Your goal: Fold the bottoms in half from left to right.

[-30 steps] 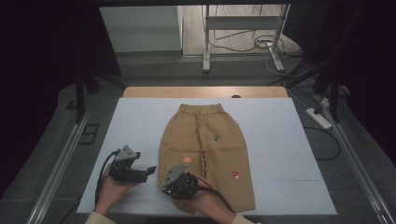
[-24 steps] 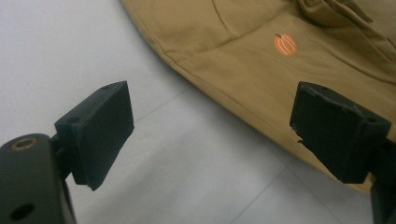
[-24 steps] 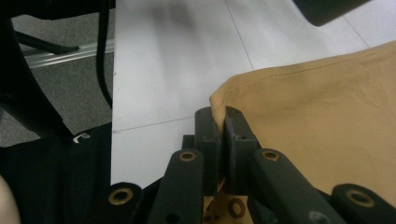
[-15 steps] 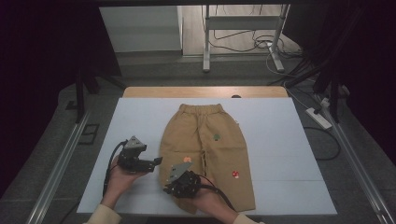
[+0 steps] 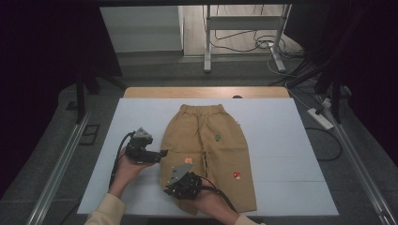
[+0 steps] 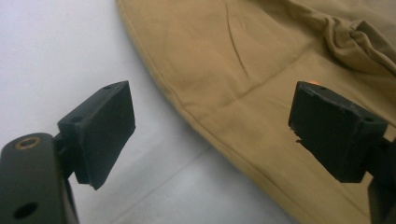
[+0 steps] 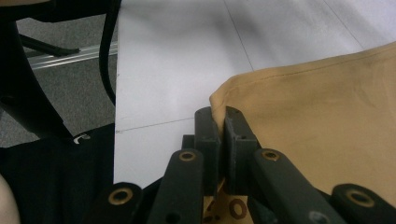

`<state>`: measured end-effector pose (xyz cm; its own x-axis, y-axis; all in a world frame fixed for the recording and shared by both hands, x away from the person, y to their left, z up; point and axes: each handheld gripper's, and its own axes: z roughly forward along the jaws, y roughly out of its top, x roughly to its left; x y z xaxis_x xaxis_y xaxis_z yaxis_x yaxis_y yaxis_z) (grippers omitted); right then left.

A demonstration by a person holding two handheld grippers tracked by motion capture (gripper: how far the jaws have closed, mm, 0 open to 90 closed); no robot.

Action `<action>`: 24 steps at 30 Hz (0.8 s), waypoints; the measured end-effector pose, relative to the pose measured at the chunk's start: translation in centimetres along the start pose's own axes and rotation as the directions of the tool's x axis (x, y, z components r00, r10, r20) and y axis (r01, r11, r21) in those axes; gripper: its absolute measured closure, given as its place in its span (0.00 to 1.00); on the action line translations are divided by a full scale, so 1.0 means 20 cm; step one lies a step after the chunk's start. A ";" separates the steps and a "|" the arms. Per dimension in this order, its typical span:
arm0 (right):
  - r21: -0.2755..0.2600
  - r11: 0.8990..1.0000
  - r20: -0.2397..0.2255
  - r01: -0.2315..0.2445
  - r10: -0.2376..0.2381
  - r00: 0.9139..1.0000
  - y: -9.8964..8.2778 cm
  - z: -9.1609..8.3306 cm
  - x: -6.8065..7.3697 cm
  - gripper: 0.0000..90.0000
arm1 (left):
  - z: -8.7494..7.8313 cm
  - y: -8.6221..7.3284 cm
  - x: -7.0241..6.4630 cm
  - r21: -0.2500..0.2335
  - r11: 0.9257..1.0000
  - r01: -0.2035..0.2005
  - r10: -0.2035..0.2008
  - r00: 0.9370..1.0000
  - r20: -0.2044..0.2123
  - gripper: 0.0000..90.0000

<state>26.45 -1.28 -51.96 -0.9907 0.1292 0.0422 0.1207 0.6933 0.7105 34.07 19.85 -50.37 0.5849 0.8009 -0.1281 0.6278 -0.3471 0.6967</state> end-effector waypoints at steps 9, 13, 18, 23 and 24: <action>0.002 1.000 -0.002 0.007 -0.007 1.000 0.00 0.00 0.00 0.95 | 0.06 0.07 0.04 0.013 1.000 0.007 -0.008 1.000 0.020 0.16; 0.000 1.000 -0.003 0.004 -0.004 1.000 0.00 0.00 0.00 0.95 | 0.09 0.08 0.06 0.014 1.000 0.022 -0.022 0.999 0.029 0.16; 0.001 1.000 -0.003 0.004 -0.004 1.000 0.00 0.00 0.00 0.95 | 0.12 0.11 0.08 0.026 0.999 0.025 -0.025 0.999 0.024 0.16; 0.001 1.000 -0.006 0.005 -0.005 1.000 0.00 0.00 0.00 0.95 | 0.15 0.12 0.11 0.033 0.999 0.043 -0.043 0.999 0.011 0.17; 0.001 1.000 -0.006 0.004 -0.004 1.000 0.00 0.00 0.00 0.95 | 0.15 0.13 0.11 0.039 0.999 0.038 -0.038 0.999 0.012 0.17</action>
<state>26.45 -1.29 -52.03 -0.9915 0.1225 0.0433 0.1168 0.6946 0.7099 38.53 19.24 -51.09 0.5668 0.8075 -0.1633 0.6689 -0.3353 0.6634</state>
